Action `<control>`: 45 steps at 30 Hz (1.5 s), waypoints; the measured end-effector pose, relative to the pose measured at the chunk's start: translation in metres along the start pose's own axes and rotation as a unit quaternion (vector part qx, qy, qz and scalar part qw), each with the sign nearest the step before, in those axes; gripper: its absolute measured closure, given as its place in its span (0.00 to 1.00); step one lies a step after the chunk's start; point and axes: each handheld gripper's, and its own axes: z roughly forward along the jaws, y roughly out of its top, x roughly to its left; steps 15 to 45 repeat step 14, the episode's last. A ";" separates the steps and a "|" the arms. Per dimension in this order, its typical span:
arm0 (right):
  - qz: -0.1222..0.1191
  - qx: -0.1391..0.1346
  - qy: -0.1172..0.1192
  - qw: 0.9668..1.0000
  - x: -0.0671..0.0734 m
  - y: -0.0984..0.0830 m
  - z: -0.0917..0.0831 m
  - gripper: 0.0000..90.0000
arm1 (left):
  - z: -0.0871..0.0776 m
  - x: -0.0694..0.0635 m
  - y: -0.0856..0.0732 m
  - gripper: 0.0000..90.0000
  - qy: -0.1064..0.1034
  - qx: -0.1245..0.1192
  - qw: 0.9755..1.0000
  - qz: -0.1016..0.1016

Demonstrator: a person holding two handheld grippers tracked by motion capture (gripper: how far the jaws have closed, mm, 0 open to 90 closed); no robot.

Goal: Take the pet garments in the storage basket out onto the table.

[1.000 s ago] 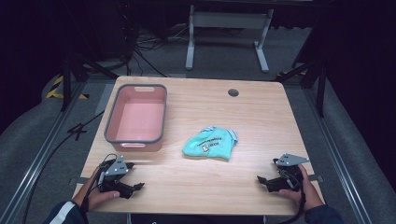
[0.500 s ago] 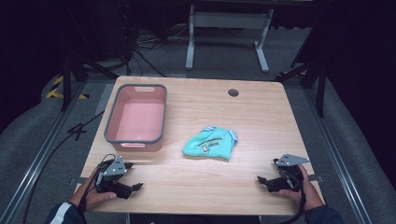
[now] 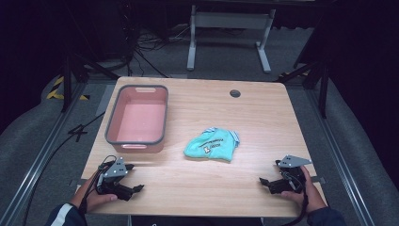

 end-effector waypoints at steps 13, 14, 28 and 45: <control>-0.001 0.001 0.002 1.000 0.000 0.000 0.000 0.01 | 0.002 0.001 0.001 0.12 0.003 0.002 1.000 -0.001; -0.001 0.001 0.002 1.000 0.000 0.000 0.000 0.01 | 0.002 0.001 0.001 0.12 0.003 0.002 1.000 -0.001; -0.001 0.001 0.002 1.000 0.000 0.000 0.000 0.01 | 0.002 0.001 0.001 0.12 0.003 0.002 1.000 -0.001; -0.001 0.001 0.002 1.000 0.000 0.000 0.000 0.01 | 0.002 0.001 0.001 0.12 0.003 0.002 1.000 -0.001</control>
